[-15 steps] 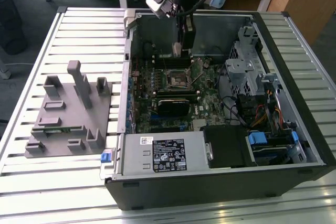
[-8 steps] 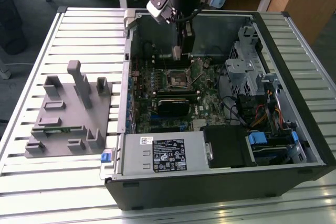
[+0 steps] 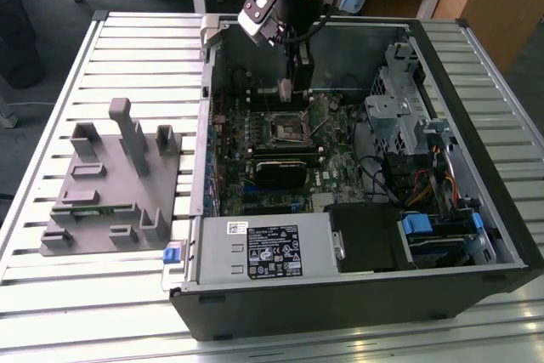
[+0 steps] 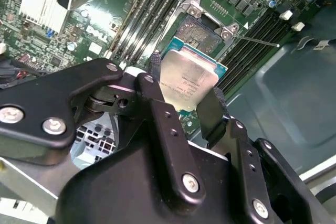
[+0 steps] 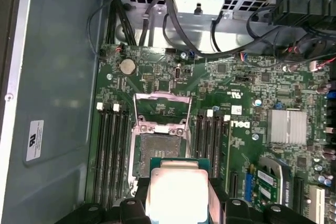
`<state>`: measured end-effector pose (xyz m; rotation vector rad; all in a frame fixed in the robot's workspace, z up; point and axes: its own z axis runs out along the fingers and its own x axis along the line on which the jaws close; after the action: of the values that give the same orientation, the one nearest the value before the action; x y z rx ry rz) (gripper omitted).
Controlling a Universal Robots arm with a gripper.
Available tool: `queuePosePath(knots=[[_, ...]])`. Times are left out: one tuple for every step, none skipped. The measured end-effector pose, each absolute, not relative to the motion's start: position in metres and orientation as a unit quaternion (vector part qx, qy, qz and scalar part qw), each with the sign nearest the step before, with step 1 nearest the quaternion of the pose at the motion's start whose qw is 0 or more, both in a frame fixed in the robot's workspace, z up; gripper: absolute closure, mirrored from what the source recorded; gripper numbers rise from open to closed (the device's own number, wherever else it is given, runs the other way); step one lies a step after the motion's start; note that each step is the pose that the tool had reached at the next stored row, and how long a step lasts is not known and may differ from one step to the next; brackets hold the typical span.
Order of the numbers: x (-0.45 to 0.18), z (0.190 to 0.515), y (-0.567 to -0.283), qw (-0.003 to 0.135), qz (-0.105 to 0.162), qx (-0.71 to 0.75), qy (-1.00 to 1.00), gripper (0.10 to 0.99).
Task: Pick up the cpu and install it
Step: 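Place the cpu into insertion slot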
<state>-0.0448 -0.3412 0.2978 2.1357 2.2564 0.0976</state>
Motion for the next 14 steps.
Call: queuePosePath(knots=[[-0.045,0.296,-0.34,0.016,0.031,0.687,0.726,0.561],[-0.045,0.295,-0.339,0.016,0.031,0.687,0.726,0.561],[-0.044,0.293,-0.338,0.016,0.031,0.687,0.726,0.561],[-0.044,0.291,-0.337,0.016,0.031,0.687,0.726,0.561],[-0.044,0.289,-0.335,0.016,0.031,0.687,0.725,0.561],[-0.043,0.288,-0.334,0.016,0.031,0.688,0.724,0.561],[-0.043,0.287,-0.333,0.016,0.031,0.69,0.723,0.561],[-0.043,0.285,-0.333,0.016,0.031,0.691,0.722,0.561],[-0.043,0.284,-0.333,0.016,0.031,0.691,0.722,0.561],[-0.043,0.282,-0.332,0.016,0.031,0.691,0.722,0.561],[-0.043,0.28,-0.332,0.016,0.031,0.691,0.722,0.561],[-0.042,0.278,-0.332,0.016,0.031,0.691,0.722,0.561],[-0.042,0.276,-0.332,0.016,0.031,0.691,0.722,0.561],[-0.042,0.275,-0.332,0.016,0.031,0.691,0.722,0.561]])
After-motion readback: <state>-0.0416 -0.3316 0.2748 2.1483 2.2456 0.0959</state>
